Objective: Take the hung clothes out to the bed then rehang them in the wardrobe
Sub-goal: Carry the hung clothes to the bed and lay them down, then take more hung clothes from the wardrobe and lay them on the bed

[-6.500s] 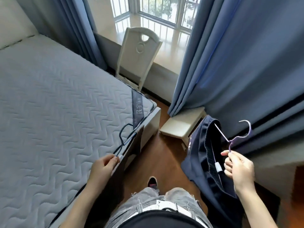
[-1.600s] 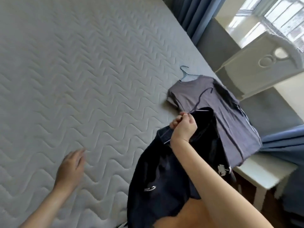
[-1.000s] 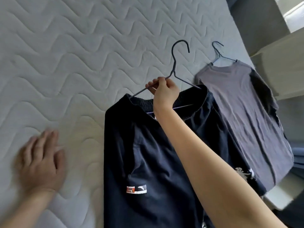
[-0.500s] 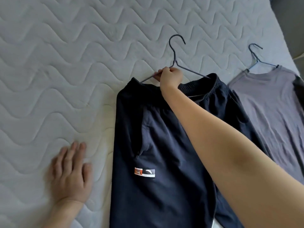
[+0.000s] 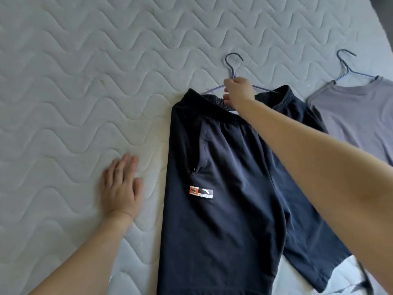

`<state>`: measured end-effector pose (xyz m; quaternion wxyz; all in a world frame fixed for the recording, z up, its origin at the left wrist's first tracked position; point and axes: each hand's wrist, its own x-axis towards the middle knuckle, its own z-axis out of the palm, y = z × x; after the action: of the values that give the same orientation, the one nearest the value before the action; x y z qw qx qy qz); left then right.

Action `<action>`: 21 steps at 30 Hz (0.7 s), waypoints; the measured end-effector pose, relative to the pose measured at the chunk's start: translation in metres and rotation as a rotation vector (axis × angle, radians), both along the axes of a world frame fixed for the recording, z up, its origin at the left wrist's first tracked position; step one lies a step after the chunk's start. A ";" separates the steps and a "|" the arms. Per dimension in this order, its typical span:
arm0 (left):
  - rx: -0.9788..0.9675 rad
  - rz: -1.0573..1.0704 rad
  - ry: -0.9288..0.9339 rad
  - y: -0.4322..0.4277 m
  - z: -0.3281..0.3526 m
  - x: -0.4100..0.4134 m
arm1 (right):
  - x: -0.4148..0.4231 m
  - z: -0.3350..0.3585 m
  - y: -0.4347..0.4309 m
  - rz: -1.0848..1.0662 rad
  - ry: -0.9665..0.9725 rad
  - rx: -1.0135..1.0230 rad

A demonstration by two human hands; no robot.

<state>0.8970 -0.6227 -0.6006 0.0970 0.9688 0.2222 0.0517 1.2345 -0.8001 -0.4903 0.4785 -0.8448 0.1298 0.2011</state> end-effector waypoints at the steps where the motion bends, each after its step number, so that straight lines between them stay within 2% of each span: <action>1: -0.041 -0.011 0.062 0.002 0.009 0.002 | -0.022 0.019 -0.007 -0.003 -0.038 0.049; 2: -0.116 -0.018 0.128 0.005 0.022 0.005 | -0.047 0.039 -0.014 -0.002 -0.058 0.125; 4: -0.434 0.079 0.217 0.007 0.068 0.016 | -0.101 0.086 -0.031 0.016 -0.090 0.262; 6: -0.781 0.233 0.171 0.002 0.133 0.016 | -0.155 0.136 -0.054 0.026 -0.129 0.354; 7: -0.883 0.272 0.102 -0.003 0.171 0.011 | -0.180 0.162 -0.066 0.023 -0.130 0.394; 11: -1.052 0.301 -0.105 -0.036 0.330 -0.055 | -0.285 0.255 -0.112 0.127 -0.066 0.432; 14: -1.066 0.375 -0.165 -0.069 0.419 -0.136 | -0.355 0.307 -0.140 0.249 -0.016 0.420; 17: -1.086 0.475 -0.205 -0.109 0.460 -0.227 | -0.412 0.331 -0.157 0.407 0.056 0.403; 21: -1.089 0.692 -0.214 -0.160 0.456 -0.344 | -0.468 0.321 -0.154 0.565 0.206 0.416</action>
<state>0.5526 -0.7825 -0.1443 0.5733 0.6430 0.5047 0.0559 0.7661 -0.9544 -0.1697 0.5500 -0.7074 -0.1049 0.4314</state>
